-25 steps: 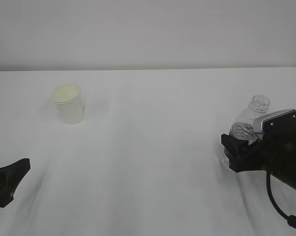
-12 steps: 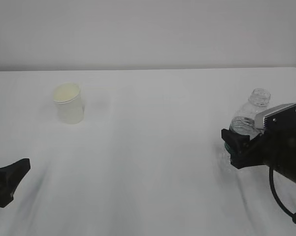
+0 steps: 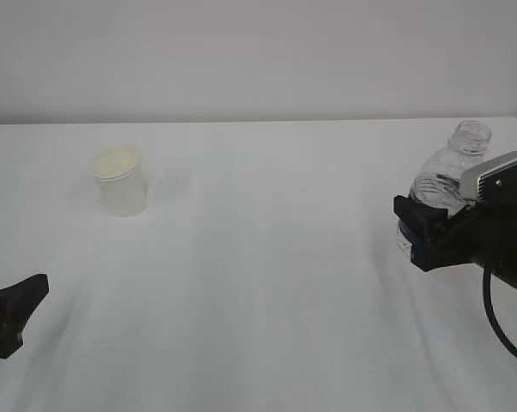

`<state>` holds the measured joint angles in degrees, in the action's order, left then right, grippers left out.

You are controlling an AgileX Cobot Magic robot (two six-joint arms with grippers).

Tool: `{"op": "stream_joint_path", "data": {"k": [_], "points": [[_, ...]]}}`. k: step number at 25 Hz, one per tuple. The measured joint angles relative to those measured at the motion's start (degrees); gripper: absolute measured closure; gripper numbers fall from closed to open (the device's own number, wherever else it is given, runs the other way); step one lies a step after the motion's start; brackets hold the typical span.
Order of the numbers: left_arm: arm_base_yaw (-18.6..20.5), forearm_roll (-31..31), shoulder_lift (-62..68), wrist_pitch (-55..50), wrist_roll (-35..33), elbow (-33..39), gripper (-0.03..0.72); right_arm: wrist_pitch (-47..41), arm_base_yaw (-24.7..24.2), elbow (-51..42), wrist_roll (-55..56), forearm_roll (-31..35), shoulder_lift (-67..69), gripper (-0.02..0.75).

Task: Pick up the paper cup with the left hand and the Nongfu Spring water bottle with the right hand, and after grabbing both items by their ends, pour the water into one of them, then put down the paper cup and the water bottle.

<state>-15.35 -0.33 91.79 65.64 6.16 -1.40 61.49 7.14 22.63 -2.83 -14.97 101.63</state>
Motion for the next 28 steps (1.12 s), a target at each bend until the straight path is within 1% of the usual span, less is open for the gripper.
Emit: {"op": "stream_joint_path", "data": {"k": [9,17,24,28], "points": [[0.0,-0.2,0.1,0.0,-0.1,-6.0,0.149,-6.7,0.0,-0.3,0.0,-0.1,-4.7,0.271],[0.0,-0.3,1.7,-0.1,-0.3,-9.9,0.152,-7.1,0.0,-0.3,0.0,-0.3,-6.0,0.272],[0.0,0.3,6.9,-0.2,-0.4,-11.1,0.151,-7.3,0.0,-0.3,0.0,-0.3,-6.1,0.272],[0.0,1.9,9.5,-0.1,-0.3,-11.2,0.151,-7.3,0.0,-0.3,0.0,-0.3,-6.1,0.272]]}}
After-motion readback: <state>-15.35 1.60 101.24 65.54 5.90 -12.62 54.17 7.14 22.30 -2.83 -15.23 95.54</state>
